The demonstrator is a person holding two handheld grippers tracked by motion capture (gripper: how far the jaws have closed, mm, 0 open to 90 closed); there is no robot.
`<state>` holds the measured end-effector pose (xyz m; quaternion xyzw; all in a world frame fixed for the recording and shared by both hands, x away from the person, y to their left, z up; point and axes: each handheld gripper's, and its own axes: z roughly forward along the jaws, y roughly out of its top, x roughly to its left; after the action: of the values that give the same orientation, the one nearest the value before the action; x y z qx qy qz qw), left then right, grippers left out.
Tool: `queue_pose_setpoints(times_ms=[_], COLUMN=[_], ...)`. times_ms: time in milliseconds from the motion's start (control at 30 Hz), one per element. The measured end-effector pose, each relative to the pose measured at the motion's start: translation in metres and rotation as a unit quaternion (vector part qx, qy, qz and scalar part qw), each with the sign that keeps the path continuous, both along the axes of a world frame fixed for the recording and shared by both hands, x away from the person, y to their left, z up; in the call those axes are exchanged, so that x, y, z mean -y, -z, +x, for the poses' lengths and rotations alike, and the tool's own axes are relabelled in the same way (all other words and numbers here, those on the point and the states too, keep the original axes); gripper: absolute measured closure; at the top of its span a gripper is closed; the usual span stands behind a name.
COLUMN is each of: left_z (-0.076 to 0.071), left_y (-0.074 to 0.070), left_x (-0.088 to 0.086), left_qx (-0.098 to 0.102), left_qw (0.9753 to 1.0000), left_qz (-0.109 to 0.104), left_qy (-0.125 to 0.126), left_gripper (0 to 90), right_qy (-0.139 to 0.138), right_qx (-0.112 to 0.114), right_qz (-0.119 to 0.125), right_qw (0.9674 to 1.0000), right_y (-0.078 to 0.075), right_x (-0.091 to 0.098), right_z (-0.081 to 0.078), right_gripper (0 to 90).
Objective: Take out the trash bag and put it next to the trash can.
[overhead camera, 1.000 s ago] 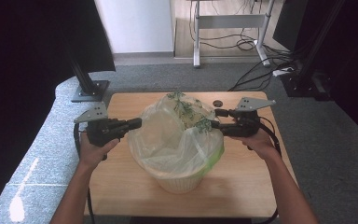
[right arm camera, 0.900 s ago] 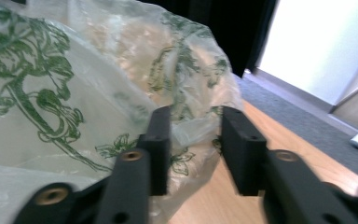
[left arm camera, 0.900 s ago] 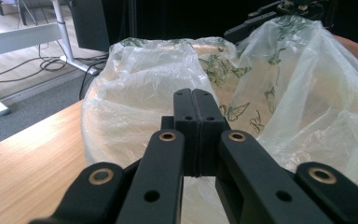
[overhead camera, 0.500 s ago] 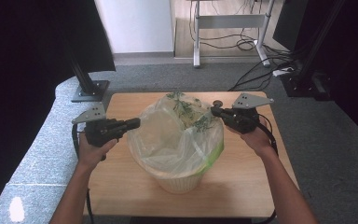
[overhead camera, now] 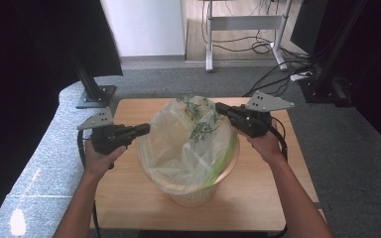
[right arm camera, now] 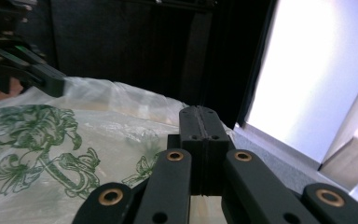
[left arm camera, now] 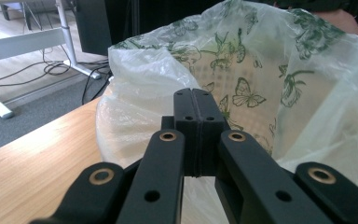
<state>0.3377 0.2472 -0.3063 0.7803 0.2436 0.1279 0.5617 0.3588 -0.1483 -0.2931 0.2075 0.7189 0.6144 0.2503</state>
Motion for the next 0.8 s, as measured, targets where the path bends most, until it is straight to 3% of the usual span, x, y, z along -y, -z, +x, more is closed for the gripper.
queue_pose_setpoints(times_ms=[233, 300, 433, 533, 633, 700, 800], left_z=[0.001, 0.001, 0.001, 0.002, 0.003, 0.003, 0.004], left_y=[-0.004, -0.004, -0.003, -0.003, -0.003, -0.003, -0.003], left_x=[0.0, -0.001, 0.0, 0.001, 0.002, 0.002, 0.001], left_qx=[0.001, 0.001, 0.0, -0.002, -0.002, -0.002, -0.002], left_qw=[1.0, 1.0, 0.9999, 0.9999, 1.0, 1.0, 1.0], left_qz=[-0.002, -0.004, -0.005, -0.005, -0.004, -0.005, -0.005], left_qy=[-0.008, -0.009, -0.009, -0.008, -0.008, -0.007, -0.006], left_gripper=[90.0, 90.0, 90.0, 90.0, 90.0, 90.0, 90.0], right_qy=[-0.025, -0.033, -0.014, -0.02, -0.045, -0.055, -0.058], right_qx=[0.007, -0.011, -0.045, -0.086, -0.118, -0.123, -0.108], right_qz=[0.002, 0.006, -0.001, -0.008, -0.01, -0.031, -0.063], right_qw=[0.9997, 0.9994, 0.9989, 0.9961, 0.9919, 0.9904, 0.9905], right_y=[-0.001, 0.003, 0.008, 0.013, 0.015, 0.016, 0.018], right_x=[-0.004, 0.001, 0.008, 0.012, 0.011, 0.004, -0.004], right_z=[-0.008, -0.007, -0.005, 0.006, 0.02, 0.029, 0.033], right_gripper=[88.7, 76.3, 37.1, 27.9, 26.0, 29.4, 54.5])
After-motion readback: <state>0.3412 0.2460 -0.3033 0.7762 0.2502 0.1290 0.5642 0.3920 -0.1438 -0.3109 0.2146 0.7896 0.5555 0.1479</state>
